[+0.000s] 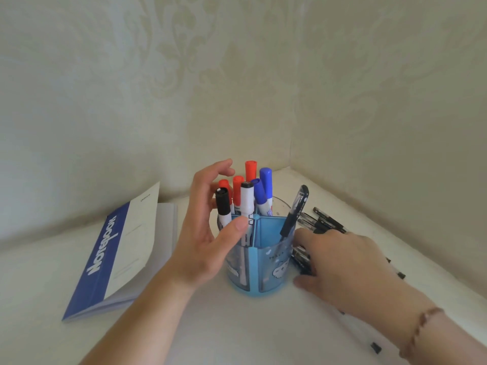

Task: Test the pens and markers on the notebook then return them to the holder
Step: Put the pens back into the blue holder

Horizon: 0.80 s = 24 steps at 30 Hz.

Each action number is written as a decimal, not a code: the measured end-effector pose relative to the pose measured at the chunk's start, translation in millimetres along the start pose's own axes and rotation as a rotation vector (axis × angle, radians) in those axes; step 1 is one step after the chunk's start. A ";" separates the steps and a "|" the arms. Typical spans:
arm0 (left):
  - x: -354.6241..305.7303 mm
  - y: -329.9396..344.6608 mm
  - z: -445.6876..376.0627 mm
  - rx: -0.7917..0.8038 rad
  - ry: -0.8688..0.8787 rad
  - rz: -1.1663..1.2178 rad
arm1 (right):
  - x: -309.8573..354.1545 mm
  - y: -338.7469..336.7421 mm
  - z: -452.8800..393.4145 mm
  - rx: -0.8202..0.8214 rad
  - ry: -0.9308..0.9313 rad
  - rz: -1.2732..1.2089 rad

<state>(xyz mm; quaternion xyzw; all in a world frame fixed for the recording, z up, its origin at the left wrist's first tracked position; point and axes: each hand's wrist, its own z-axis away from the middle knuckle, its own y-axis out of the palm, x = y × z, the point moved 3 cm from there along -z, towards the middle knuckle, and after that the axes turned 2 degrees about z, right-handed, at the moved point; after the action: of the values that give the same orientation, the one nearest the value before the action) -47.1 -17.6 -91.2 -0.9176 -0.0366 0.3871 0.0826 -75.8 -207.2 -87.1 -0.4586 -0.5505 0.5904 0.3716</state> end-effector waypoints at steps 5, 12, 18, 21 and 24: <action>0.3 -0.9 0.0 0.002 0.017 0.003 | -5.9 9.1 -1.1 -0.055 0.017 -0.213; 0.0 0.5 0.0 0.001 0.013 0.003 | -56.0 -39.0 6.4 -0.834 0.049 -1.464; 1.6 0.7 0.4 0.009 0.005 0.001 | -24.9 -42.6 16.3 -1.004 -0.173 -1.530; 1.8 0.5 0.3 0.003 0.011 0.006 | -12.7 -36.6 13.5 -0.931 -0.194 -1.244; 1.8 0.1 0.8 0.001 0.021 0.001 | -15.9 -34.0 12.8 -0.901 -0.194 -1.060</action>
<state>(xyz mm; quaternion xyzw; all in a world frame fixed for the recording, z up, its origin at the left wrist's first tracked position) -46.4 -17.3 -93.0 -0.9215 -0.0350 0.3776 0.0832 -85.3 -222.1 -51.7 -0.1830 -0.9215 0.0822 0.3326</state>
